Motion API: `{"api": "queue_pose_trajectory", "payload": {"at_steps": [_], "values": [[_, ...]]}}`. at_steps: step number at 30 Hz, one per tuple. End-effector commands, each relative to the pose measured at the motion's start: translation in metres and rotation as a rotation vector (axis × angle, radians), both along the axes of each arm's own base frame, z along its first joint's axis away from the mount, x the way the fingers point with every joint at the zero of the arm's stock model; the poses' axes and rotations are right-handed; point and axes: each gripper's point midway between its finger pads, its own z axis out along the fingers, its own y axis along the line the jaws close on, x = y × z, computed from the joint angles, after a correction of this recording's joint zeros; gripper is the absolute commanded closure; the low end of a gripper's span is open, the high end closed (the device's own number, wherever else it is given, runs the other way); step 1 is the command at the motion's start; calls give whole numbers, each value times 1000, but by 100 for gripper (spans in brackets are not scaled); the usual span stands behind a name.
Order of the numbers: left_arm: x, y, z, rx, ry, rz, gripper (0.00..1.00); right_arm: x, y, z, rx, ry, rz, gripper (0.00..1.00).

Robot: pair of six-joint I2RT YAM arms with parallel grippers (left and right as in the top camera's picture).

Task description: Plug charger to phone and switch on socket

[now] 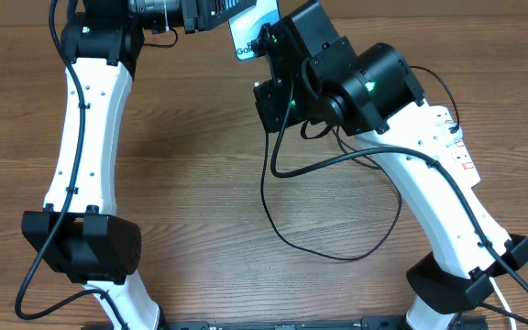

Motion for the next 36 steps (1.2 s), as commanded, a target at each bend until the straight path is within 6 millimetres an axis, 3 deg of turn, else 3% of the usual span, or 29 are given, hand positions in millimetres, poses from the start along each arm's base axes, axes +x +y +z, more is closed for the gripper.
{"api": "queue_pose_trajectory", "payload": {"at_steps": [1,10,36], "values": [[-12,-3,10,-18,-10,-52,96,7,-16,35,12,-118,-69,96],[-14,-2,7,-27,68,-58,96,13,-13,44,36,-155,-73,96],[-12,-2,8,-25,66,-49,96,12,-12,50,56,-169,-69,96]]}}
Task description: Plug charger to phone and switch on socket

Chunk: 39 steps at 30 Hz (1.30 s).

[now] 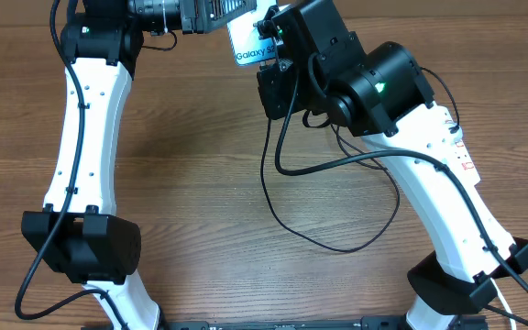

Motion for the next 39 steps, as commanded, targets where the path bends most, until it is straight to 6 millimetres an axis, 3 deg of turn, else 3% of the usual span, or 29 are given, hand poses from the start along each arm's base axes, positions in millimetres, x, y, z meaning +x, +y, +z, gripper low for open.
{"api": "queue_pose_trajectory", "payload": {"at_steps": [1,39], "values": [[-6,-1,9,-8,-21,-19,96,-6,-7,29,45,-59,-11,96],[-7,-1,9,-9,-29,-26,96,-6,-3,33,70,-68,4,96]]}}
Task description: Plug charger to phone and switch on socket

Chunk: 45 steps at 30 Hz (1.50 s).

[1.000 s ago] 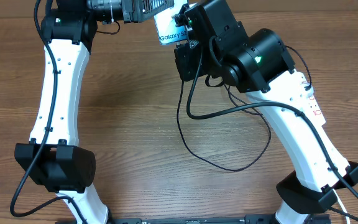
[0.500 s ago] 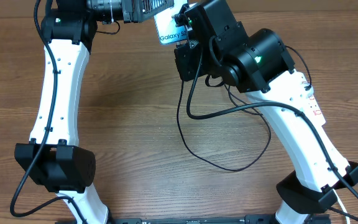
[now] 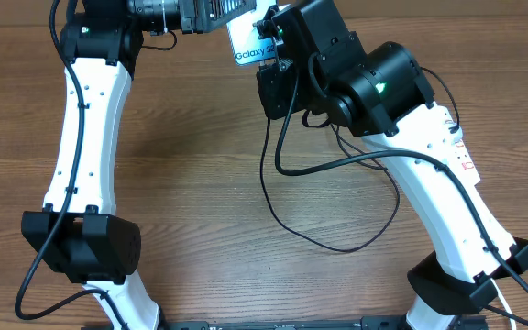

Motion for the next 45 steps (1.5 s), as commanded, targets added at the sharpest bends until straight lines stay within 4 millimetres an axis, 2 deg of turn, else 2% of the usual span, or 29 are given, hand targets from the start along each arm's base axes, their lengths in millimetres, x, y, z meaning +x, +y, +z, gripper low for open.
{"api": "queue_pose_trajectory", "payload": {"at_steps": [1,26,45], "values": [[-7,-1,9,-9,-27,-26,96,-6,-5,32,60,-67,-4,96],[-9,-1,9,-13,-24,-38,96,-4,-7,41,70,-100,-15,96],[-16,-2,11,-36,84,-73,96,2,-2,49,101,-134,-19,96]]}}
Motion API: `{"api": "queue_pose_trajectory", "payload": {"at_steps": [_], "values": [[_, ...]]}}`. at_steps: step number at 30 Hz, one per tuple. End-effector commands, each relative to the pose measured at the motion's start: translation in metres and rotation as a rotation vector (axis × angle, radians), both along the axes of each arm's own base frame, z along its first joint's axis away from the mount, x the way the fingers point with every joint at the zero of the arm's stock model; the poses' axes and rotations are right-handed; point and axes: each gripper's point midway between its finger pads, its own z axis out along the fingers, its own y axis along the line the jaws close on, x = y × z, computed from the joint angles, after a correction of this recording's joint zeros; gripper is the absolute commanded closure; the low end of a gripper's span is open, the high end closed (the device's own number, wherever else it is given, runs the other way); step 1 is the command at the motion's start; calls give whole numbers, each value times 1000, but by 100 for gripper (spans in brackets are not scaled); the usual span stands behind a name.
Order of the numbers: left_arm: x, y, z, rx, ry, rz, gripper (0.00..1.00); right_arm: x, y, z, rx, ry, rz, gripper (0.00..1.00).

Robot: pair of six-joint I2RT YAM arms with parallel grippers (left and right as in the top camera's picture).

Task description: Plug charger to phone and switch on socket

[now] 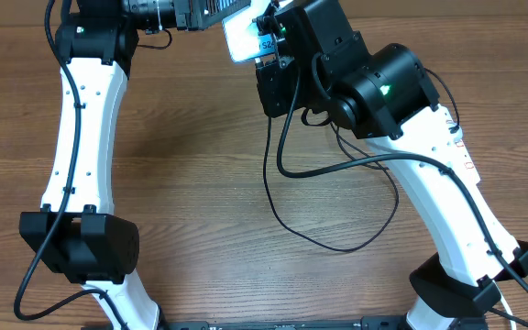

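The phone [241, 41], its screen lit white, hangs tilted at the table's far edge. My left gripper [227, 13] reaches in from the left and is shut on the phone's upper end. My right gripper [269, 57] presses up against the phone's right edge, its fingers hidden under the black wrist. The thin black charger cable [328, 246] loops over the table and rises into that gripper, which holds its end. The plug itself is hidden. A white socket strip [455, 137] peeks out from under the right arm.
The left arm [85, 137] runs up the left side and the right arm [447, 211] crosses the right side. A thicker arm cable [337, 163] sags below the right wrist. Brown wooden table [191, 183] lies between the arms.
The left arm and the phone have shifted slightly left and further back, and the screen now glares white. The right wrist has edged a little up against the phone.
First the right wrist sat lower, below the phone held at the far edge. Then it stood higher and closer to the phone's right end, and stayed there. Now phone and left gripper sit slightly further left, with the right gripper still against the phone.
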Motion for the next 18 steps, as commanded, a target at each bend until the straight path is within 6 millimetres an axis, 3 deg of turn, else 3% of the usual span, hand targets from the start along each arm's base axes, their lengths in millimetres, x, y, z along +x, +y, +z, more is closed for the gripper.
{"api": "queue_pose_trajectory", "payload": {"at_steps": [1,18], "values": [[-19,-8,10,-28,24,-89,96,1,-5,38,75,-100,-25,96],[-21,-8,11,-33,29,-104,96,5,-1,45,117,-110,-50,96]]}}
